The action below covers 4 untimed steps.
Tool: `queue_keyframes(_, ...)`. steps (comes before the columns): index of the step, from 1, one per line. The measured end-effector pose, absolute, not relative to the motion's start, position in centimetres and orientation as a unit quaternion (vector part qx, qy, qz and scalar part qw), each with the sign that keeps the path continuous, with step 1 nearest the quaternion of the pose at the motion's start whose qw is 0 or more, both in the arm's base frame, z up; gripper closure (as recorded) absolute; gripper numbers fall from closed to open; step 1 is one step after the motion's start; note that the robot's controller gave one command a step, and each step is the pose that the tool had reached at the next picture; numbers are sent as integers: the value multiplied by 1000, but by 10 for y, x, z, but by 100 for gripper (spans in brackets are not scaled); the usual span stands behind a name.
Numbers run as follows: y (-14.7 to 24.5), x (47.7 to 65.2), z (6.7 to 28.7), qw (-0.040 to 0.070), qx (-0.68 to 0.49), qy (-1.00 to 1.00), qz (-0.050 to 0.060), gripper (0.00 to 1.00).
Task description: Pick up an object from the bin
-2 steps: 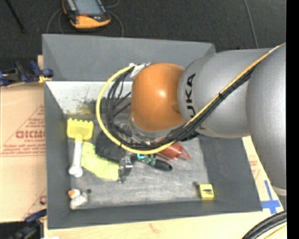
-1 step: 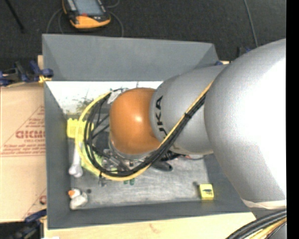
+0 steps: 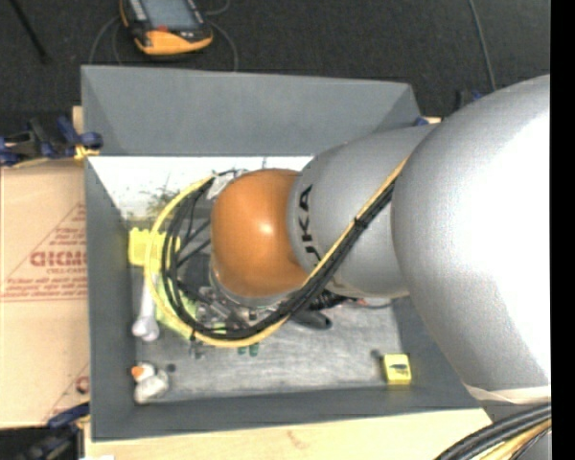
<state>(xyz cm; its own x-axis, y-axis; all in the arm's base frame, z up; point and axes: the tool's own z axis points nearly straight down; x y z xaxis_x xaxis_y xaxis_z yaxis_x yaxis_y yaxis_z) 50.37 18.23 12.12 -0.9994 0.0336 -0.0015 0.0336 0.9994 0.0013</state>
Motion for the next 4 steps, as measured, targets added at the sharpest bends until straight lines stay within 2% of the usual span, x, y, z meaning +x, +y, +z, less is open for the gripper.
queue_keyframes(1,182,504,121,1,17,1000,1,100)
queue_keyframes(2,177,502,170,-3,15,1000,-1,100)
queue_keyframes(3,214,486,75,2,105,994,1,100)
queue_keyframes(4,213,489,76,7,107,994,1,0)
